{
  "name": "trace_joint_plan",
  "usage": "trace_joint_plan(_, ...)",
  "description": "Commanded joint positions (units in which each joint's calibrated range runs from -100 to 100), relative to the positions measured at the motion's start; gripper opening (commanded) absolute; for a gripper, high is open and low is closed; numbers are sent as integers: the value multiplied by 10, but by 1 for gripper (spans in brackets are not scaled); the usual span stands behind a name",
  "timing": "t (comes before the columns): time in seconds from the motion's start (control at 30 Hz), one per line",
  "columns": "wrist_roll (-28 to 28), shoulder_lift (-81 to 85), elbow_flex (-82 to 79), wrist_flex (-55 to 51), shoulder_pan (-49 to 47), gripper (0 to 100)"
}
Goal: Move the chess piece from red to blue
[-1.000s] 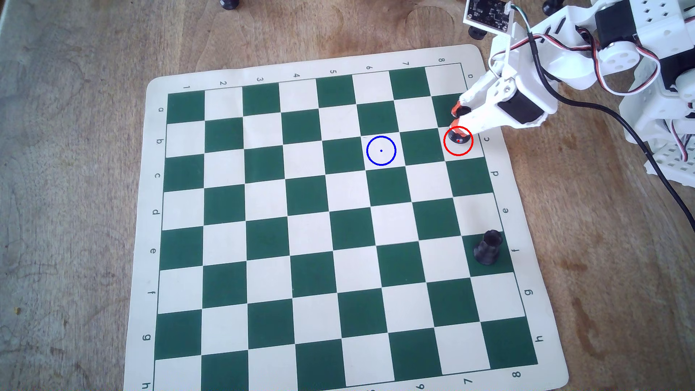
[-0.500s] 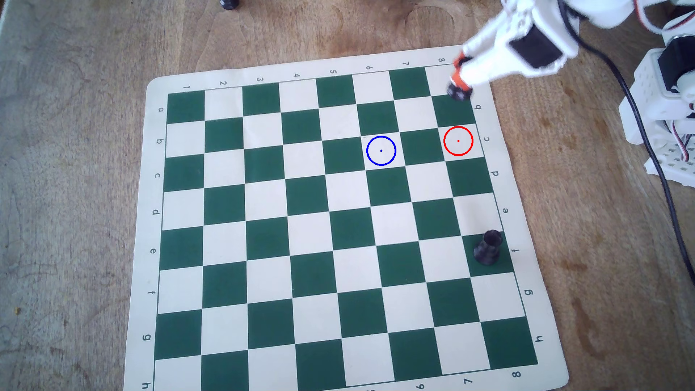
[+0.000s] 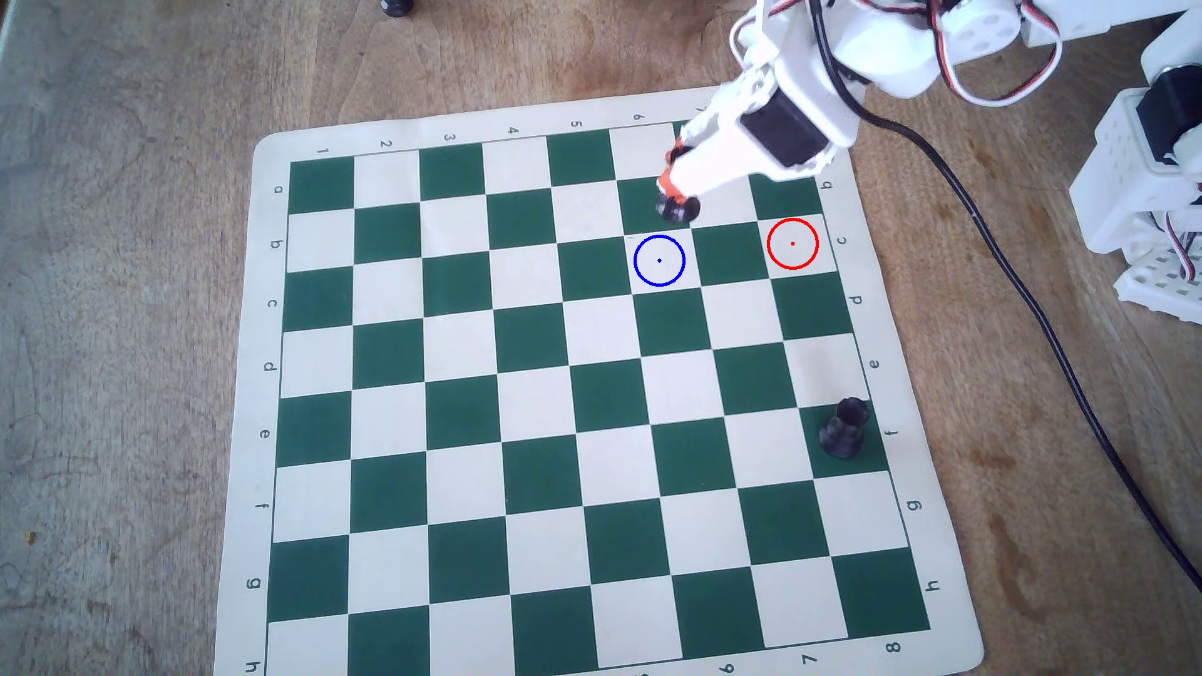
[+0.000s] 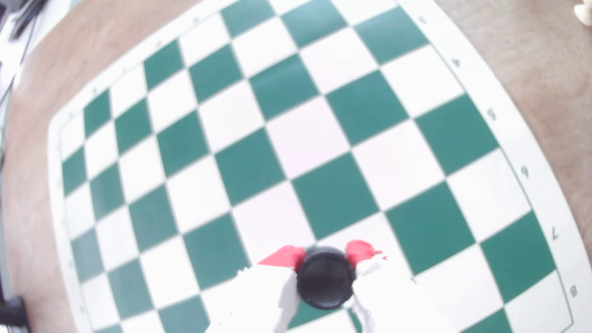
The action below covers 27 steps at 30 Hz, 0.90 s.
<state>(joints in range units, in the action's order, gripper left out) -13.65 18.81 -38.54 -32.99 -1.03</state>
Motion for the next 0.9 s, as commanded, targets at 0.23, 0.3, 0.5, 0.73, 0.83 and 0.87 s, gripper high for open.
trace_joint_plan(0.23,2,-141,70,75,7,1)
trace_joint_plan(0.3,4,-150,65,78,9,1)
trace_joint_plan(0.5,9,-161,60,80,15,1)
trace_joint_plan(0.73,9,-160,46,84,11,1)
trace_joint_plan(0.83,9,-160,44,86,10,1)
trace_joint_plan(0.87,10,-160,43,87,10,1)
